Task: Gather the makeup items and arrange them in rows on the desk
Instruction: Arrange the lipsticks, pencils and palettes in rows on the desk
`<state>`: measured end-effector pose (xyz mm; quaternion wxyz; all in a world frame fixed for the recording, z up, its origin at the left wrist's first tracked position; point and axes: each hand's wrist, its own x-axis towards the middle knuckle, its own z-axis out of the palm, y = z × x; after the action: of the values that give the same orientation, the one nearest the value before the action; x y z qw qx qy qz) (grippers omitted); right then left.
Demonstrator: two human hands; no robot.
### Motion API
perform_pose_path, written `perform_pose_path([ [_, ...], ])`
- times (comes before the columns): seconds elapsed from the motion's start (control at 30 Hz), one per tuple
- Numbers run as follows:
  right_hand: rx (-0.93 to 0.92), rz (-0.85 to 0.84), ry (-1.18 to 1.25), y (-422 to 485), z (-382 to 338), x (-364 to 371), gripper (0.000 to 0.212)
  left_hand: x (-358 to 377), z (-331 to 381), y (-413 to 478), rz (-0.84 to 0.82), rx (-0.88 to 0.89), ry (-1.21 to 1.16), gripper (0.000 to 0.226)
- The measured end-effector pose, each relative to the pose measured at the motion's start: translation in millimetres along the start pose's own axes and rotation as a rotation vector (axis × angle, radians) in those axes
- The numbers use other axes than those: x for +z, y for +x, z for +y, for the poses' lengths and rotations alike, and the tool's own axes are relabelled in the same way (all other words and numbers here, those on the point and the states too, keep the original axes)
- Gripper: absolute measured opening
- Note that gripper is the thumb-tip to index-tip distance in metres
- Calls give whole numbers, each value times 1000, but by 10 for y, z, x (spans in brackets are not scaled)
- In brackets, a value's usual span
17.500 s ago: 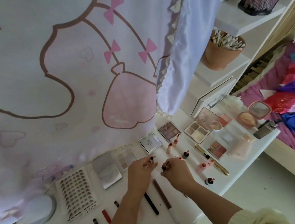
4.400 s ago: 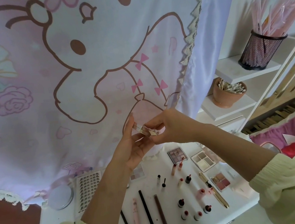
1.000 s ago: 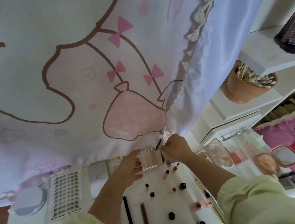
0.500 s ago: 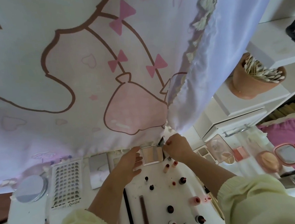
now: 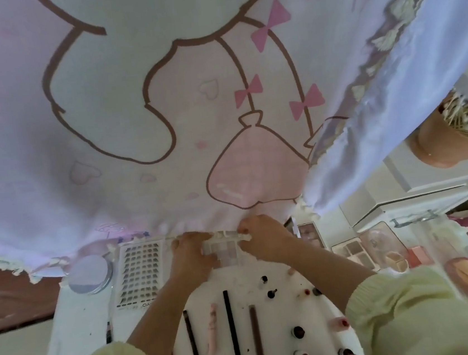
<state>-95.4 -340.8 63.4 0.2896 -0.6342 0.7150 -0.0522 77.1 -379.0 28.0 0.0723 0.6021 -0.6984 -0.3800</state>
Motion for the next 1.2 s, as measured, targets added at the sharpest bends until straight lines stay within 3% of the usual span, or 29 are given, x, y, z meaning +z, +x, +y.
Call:
perform_pose_path([
  [0.07,5,-91,-78,83,-46,150,36,37,-74,-30,-19,91,248,64],
  [0.2,17,-167,-178,228,-71,302,68,83,-158,33,-71,116,429,83],
  [0.27,5,-184,-247,280,-81,335,79,95,-200,87,-72,145,480,84],
  [0.4,-11,-197,-345,368,-98,399,80,114,-254,178,-75,237,610,81],
  [0.77,25,-228,-356,531,-110,431,99,101,-254,290,-80,328,667,82],
  [1.07,25,-235,-337,522,-119,400,99,123,-270,281,-53,384,664,83],
  [1.13,3,-221,-353,483,-96,398,90,132,-301,234,-15,409,633,81],
  [1.2,10,-187,-271,446,-80,382,64,135,-353,187,45,465,582,75],
])
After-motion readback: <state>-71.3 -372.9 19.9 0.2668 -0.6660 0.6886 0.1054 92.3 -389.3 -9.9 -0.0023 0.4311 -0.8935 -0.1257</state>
